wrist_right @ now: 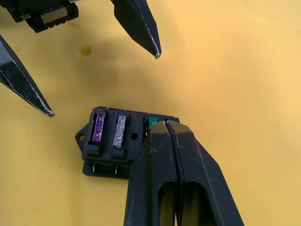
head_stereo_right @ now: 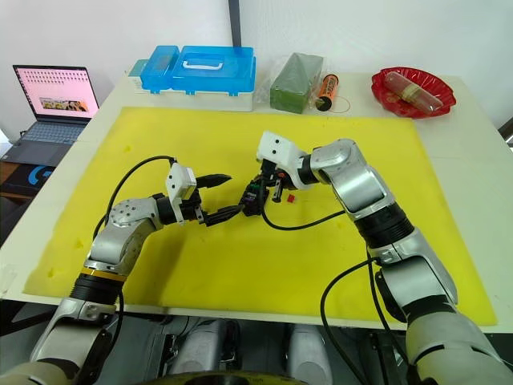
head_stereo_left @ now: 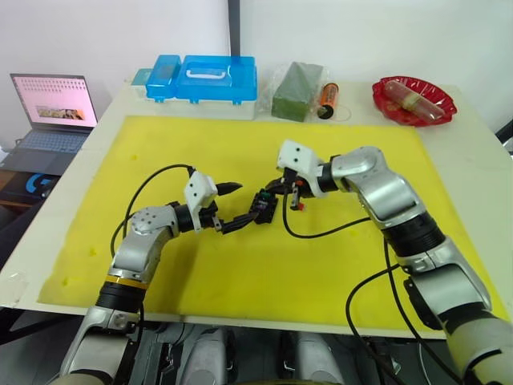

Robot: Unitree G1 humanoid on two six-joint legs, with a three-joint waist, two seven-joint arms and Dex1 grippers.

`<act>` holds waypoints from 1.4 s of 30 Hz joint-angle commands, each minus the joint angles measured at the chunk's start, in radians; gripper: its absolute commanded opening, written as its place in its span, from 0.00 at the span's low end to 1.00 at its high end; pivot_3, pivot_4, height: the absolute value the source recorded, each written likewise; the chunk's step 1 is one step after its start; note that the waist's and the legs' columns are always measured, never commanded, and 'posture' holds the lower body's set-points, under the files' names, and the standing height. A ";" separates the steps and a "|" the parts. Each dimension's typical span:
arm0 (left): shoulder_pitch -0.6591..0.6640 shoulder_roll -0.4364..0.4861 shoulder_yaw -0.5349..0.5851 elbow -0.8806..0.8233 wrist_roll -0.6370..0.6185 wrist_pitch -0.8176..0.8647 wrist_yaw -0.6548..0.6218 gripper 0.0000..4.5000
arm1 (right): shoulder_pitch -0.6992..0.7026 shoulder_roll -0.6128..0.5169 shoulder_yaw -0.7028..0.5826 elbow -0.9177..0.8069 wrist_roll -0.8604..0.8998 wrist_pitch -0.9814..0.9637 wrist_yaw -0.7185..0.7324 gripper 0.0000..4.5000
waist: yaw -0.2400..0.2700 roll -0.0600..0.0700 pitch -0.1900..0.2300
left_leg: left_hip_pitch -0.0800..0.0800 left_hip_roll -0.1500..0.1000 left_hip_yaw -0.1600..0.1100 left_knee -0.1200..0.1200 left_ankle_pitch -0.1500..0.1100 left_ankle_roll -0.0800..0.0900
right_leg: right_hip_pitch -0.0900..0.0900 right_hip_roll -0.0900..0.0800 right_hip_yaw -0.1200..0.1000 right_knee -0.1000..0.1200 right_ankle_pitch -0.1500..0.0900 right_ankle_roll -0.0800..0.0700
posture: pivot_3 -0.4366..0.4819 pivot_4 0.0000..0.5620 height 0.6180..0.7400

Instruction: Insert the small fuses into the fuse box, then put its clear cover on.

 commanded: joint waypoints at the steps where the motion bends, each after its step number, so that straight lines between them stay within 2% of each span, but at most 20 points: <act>1: -0.007 0.000 0.002 -0.042 -0.002 -0.002 0.001 1.00 | 0.010 0.005 -0.017 -0.027 0.001 -0.010 -0.010 0.00 | 0.000 0.000 0.000 | 0.000 0.000 0.000 0.000 0.000 0.000 | 0.000 0.000 0.000 0.000 0.000 0.000 | 0.48 0.27 1.00; 20: -0.019 0.002 0.009 -0.041 -0.003 0.024 0.009 1.00 | 0.053 0.008 -0.007 0.012 -0.028 -0.052 -0.039 0.00 | 0.000 0.000 0.000 | 0.001 0.000 0.000 0.000 0.000 0.000 | 0.001 0.000 0.000 0.000 0.000 0.000 | 0.48 0.27 1.00; 32: -0.020 0.008 0.017 -0.029 -0.003 0.017 0.005 1.00 | -0.034 0.014 -0.088 -0.081 0.057 0.059 -0.038 0.00 | 0.000 0.000 0.000 | 0.001 0.000 0.000 0.000 0.000 0.000 | 0.001 0.000 0.000 0.000 0.000 0.000 | 0.48 0.27 1.00; 35: -0.011 0.014 0.023 -0.036 -0.007 0.015 0.003 1.00 | -0.014 0.018 -0.076 -0.169 0.071 0.101 -0.045 0.13 | 0.000 0.000 0.000 | 0.001 0.000 0.000 0.000 0.000 0.000 | 0.001 0.000 0.000 0.000 0.000 0.000 | 0.48 0.27 1.00; 37: -0.004 0.018 0.025 -0.045 -0.010 0.015 0.001 1.00 | 0.007 0.021 -0.062 -0.220 0.071 0.113 -0.056 0.27 | 0.000 0.000 0.000 | 0.001 0.000 0.000 0.000 0.000 0.000 | 0.001 0.000 0.000 0.000 0.000 0.000 | 0.48 0.27 1.00; 42: 0.003 0.029 0.037 -0.055 -0.019 0.017 -0.002 1.00 | 0.038 0.035 -0.026 -0.268 0.039 0.105 -0.107 0.27 | 0.000 0.000 0.000 | 0.001 0.000 0.000 0.000 0.000 0.000 | 0.001 0.000 0.000 0.000 0.000 0.000 | 0.48 0.27 1.00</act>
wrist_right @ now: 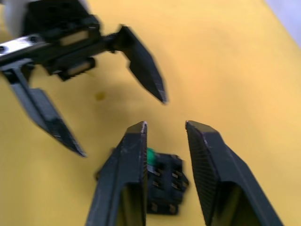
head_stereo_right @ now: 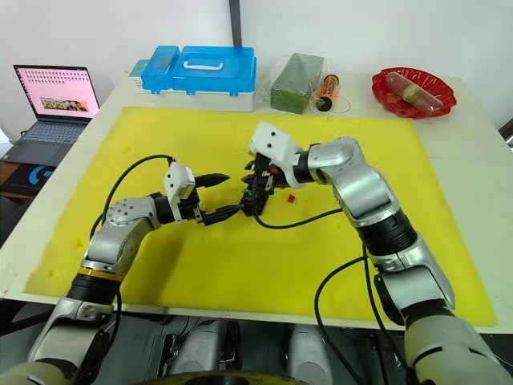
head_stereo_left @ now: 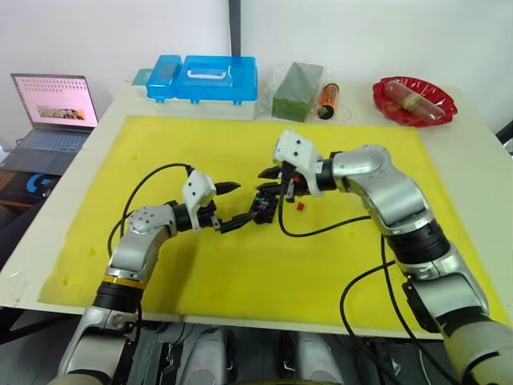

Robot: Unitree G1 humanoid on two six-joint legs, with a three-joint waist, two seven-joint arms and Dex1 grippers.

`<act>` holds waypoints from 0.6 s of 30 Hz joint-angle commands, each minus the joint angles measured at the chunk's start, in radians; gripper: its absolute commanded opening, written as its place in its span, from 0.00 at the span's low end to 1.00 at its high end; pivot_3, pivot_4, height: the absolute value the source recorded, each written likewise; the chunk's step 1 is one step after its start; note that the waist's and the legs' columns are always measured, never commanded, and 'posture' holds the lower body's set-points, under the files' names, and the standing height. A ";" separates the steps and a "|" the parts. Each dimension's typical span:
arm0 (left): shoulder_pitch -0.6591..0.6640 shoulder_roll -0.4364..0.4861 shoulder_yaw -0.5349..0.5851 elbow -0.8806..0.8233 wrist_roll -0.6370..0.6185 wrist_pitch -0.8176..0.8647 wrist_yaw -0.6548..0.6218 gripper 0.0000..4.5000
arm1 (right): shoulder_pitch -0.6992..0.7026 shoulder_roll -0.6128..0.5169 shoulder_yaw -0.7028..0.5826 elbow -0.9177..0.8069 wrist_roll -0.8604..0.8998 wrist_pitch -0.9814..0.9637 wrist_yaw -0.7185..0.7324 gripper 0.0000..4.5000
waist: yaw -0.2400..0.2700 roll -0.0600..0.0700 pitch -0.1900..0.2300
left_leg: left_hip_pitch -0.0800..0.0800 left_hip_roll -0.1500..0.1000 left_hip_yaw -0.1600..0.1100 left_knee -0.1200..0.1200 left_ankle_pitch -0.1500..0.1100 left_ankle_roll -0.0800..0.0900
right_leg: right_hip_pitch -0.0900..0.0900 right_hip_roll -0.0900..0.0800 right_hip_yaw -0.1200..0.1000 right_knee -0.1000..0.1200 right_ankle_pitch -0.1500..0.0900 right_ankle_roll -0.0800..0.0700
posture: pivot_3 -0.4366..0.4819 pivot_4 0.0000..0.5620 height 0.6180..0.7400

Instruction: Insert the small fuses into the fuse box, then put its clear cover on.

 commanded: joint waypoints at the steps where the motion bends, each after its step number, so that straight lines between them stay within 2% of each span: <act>1: 0.000 0.010 0.030 -0.032 -0.021 -0.005 -0.004 1.00 | -0.001 0.006 0.016 -0.041 -0.030 -0.018 -0.040 0.27 | 0.000 0.000 0.000 | 0.000 0.000 0.000 0.000 0.000 0.000 | 0.000 0.000 0.000 0.000 0.000 0.000 | 0.48 0.27 1.00; 10: 0.007 0.014 0.027 -0.031 -0.020 -0.013 -0.005 1.00 | 0.011 -0.008 0.093 -0.038 -0.102 -0.064 -0.056 0.27 | 0.000 0.000 0.000 | 0.000 0.000 0.000 0.000 0.000 0.000 | 0.000 0.000 0.000 0.000 0.000 0.000 | 0.48 0.27 1.00; 18: 0.009 0.012 0.025 -0.034 -0.018 -0.013 -0.003 1.00 | 0.011 -0.016 0.111 -0.013 -0.136 -0.090 -0.044 0.27 | 0.000 0.000 0.000 | 0.000 0.000 0.000 0.000 0.000 0.000 | 0.000 0.000 0.000 0.000 0.000 0.000 | 0.48 0.27 1.00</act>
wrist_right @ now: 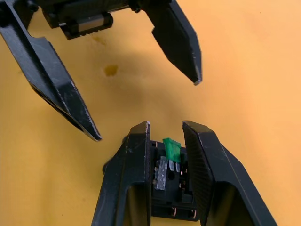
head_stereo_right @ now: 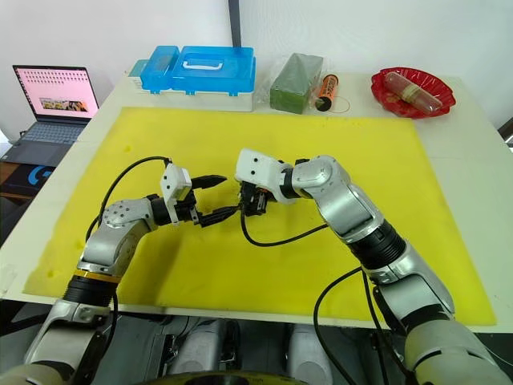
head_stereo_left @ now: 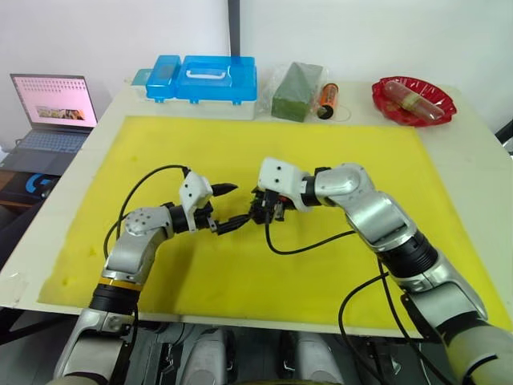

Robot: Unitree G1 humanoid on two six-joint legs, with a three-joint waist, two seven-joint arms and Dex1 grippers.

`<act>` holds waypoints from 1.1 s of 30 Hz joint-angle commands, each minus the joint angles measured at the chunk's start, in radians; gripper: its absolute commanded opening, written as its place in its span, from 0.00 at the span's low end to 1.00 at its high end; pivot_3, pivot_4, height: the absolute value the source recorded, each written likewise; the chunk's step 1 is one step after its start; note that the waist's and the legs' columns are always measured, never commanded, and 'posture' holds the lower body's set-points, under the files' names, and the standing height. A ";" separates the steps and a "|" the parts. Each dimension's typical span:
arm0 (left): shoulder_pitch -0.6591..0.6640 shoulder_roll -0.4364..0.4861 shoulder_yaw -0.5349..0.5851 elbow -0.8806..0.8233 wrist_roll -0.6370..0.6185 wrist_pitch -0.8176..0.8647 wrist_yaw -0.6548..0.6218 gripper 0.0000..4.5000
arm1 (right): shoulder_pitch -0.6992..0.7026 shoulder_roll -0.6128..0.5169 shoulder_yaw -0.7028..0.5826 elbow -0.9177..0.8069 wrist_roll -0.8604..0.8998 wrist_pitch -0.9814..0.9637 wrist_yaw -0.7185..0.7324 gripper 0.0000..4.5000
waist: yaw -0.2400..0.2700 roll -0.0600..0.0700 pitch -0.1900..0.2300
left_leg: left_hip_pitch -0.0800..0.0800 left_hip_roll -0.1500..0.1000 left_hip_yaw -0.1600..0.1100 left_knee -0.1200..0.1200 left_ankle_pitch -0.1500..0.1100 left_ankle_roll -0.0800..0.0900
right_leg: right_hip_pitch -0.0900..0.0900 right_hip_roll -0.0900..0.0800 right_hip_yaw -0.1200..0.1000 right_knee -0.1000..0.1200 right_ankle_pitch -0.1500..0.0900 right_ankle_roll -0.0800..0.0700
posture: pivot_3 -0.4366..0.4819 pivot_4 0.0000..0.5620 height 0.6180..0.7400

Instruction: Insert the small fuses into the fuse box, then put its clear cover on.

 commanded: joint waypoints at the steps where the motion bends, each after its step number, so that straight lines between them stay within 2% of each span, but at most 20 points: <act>1: -0.011 0.004 0.021 -0.035 -0.011 -0.009 0.003 1.00 | -0.018 -0.003 -0.007 0.001 -0.011 -0.018 0.008 0.27 | 0.001 0.000 0.000 | 0.000 0.000 0.000 0.000 0.000 0.000 | 0.000 0.000 0.000 0.000 0.000 0.000 | 0.48 0.27 1.00; 10: -0.007 0.005 0.020 -0.042 -0.012 -0.006 0.008 1.00 | -0.005 0.002 -0.001 0.039 -0.031 -0.040 0.017 0.27 | 0.000 0.000 0.000 | 0.000 0.000 0.000 0.000 0.000 0.000 | 0.000 0.000 0.000 0.000 0.000 0.000 | 0.48 0.27 1.00; 13: -0.008 0.005 0.019 -0.042 -0.012 -0.007 0.008 1.00 | -0.002 0.000 -0.003 0.045 -0.035 -0.048 0.018 0.14 | 0.000 0.000 0.000 | 0.000 0.000 0.000 0.000 0.000 0.000 | 0.000 0.000 0.000 0.000 0.000 0.000 | 0.48 0.27 1.00; 15: -0.007 0.003 0.017 -0.048 -0.013 -0.004 0.010 1.00 | -0.001 0.002 -0.008 0.045 -0.033 -0.046 0.021 0.00 | 0.000 0.000 0.000 | 0.000 0.000 0.000 0.000 0.000 0.000 | 0.000 0.000 0.000 0.000 0.000 0.000 | 0.48 0.27 1.00; 24: -0.004 0.001 0.013 -0.061 -0.014 0.004 0.011 1.00 | 0.001 0.008 -0.048 0.019 0.009 0.001 0.029 0.00 | 0.001 0.000 0.000 | 0.000 0.000 0.000 0.000 0.000 0.000 | 0.000 0.000 0.000 0.000 0.000 0.000 | 0.48 0.27 1.00; 33: 0.015 0.011 0.021 -0.084 -0.021 0.011 0.011 1.00 | -0.041 0.125 -0.290 -0.104 0.236 0.321 -0.060 0.00 | 0.000 0.000 0.000 | 0.000 0.000 0.000 0.000 0.000 0.000 | 0.000 0.000 0.000 0.000 0.000 0.000 | 0.48 0.27 1.00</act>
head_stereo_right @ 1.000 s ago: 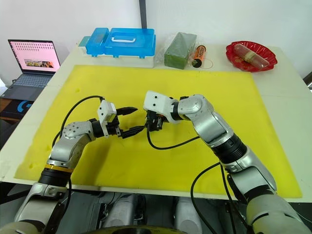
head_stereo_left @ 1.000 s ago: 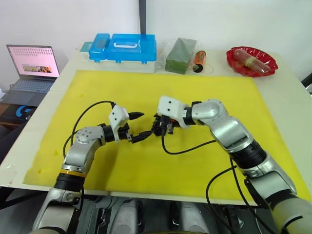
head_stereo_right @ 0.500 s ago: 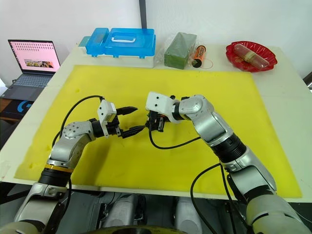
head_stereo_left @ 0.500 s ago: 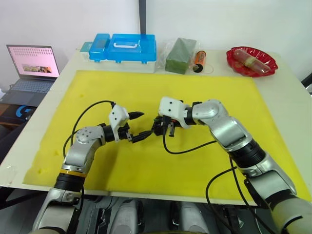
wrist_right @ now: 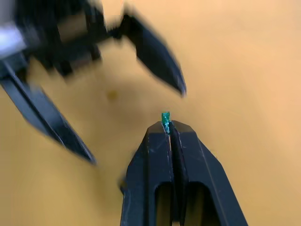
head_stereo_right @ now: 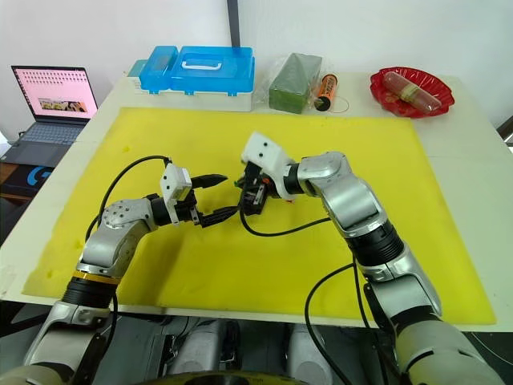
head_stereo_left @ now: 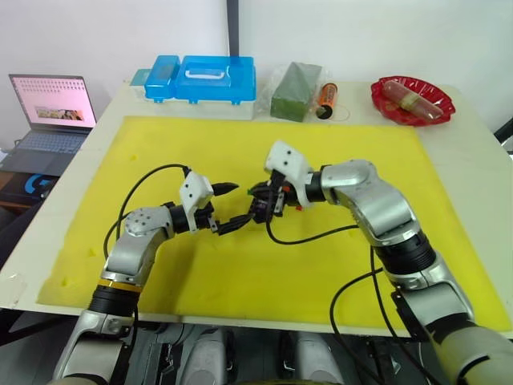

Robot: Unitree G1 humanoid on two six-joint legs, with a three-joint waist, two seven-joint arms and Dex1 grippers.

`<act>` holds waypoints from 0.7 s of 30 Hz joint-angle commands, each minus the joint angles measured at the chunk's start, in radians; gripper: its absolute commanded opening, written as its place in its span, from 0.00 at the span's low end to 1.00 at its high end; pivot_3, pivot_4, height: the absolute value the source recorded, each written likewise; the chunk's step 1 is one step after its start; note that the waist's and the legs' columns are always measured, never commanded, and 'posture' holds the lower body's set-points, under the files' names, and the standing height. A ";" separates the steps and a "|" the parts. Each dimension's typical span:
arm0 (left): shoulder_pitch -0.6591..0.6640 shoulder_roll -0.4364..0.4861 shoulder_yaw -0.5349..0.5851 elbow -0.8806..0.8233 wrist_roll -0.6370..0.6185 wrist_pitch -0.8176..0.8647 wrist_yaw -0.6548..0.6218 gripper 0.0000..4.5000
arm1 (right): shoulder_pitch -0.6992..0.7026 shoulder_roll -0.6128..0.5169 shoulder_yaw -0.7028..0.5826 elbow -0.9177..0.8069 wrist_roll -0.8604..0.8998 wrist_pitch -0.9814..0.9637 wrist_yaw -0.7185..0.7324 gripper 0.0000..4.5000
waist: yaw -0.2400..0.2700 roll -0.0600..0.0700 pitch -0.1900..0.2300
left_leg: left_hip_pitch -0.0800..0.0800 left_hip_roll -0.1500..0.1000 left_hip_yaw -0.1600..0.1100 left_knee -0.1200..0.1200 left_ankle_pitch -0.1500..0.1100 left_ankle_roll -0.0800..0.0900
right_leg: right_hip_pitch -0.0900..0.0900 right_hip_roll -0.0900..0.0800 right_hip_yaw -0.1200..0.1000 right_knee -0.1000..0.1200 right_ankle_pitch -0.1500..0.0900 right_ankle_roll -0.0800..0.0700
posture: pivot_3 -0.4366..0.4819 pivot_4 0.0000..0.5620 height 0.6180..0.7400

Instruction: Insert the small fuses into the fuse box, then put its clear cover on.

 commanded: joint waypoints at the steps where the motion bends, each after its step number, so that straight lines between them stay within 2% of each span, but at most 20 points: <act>1: 0.007 0.011 0.022 -0.045 -0.018 0.006 0.002 1.00 | -0.039 0.023 -0.107 -0.074 0.076 0.088 -0.055 0.00 | 0.000 0.000 0.000 | 0.000 0.000 0.000 0.000 0.000 0.000 | 0.000 0.000 0.000 0.000 0.000 0.000 | 0.48 0.27 1.00; 5: 0.017 0.011 0.025 -0.067 -0.032 0.018 -0.002 1.00 | -0.028 0.030 -0.176 -0.122 0.147 0.178 -0.100 0.00 | 0.004 0.000 0.000 | 0.000 0.000 0.000 0.000 0.000 0.000 | 0.000 -0.001 0.000 0.000 0.000 0.000 | 0.48 0.27 1.00; 9: 0.024 0.030 0.038 -0.157 -0.110 0.096 -0.036 1.00 | 0.040 0.015 -0.402 -0.250 0.264 0.404 -0.169 0.00 | 0.008 0.000 0.000 | 0.000 0.000 0.000 0.000 0.000 0.000 | 0.000 -0.001 0.000 -0.001 0.000 0.000 | 0.48 0.27 1.00; 11: 0.026 0.047 0.040 -0.194 -0.143 0.133 -0.051 1.00 | 0.081 0.003 -0.463 -0.306 0.304 0.481 -0.189 0.00 | 0.008 0.000 0.000 | -0.001 0.000 -0.001 0.000 0.000 0.000 | 0.000 -0.001 0.000 -0.001 0.000 0.000 | 0.48 0.27 1.00; 15: 0.072 0.143 0.003 -0.322 -0.184 0.182 -0.162 1.00 | 0.306 0.033 -0.642 -0.498 0.401 0.700 -0.229 0.00 | 0.005 0.000 0.000 | 0.000 0.000 -0.001 -0.001 0.000 0.000 | 0.000 -0.001 0.000 -0.001 0.000 0.000 | 0.48 0.27 1.00; 19: 0.119 0.207 -0.018 -0.355 -0.180 0.158 -0.245 1.00 | 0.537 0.068 -0.699 -0.622 0.512 0.710 -0.303 0.00 | 0.003 0.004 0.001 | 0.000 0.000 0.000 -0.003 -0.001 0.000 | -0.001 -0.001 0.001 -0.002 0.000 -0.001 | 0.48 0.27 1.00; 21: 0.133 0.216 -0.020 -0.361 -0.184 0.157 -0.263 1.00 | 0.603 0.100 -0.710 -0.654 0.546 0.710 -0.348 0.00 | 0.002 0.004 0.001 | 0.000 0.000 -0.001 -0.003 0.000 0.000 | -0.001 0.000 0.001 -0.001 0.000 -0.001 | 0.48 0.27 1.00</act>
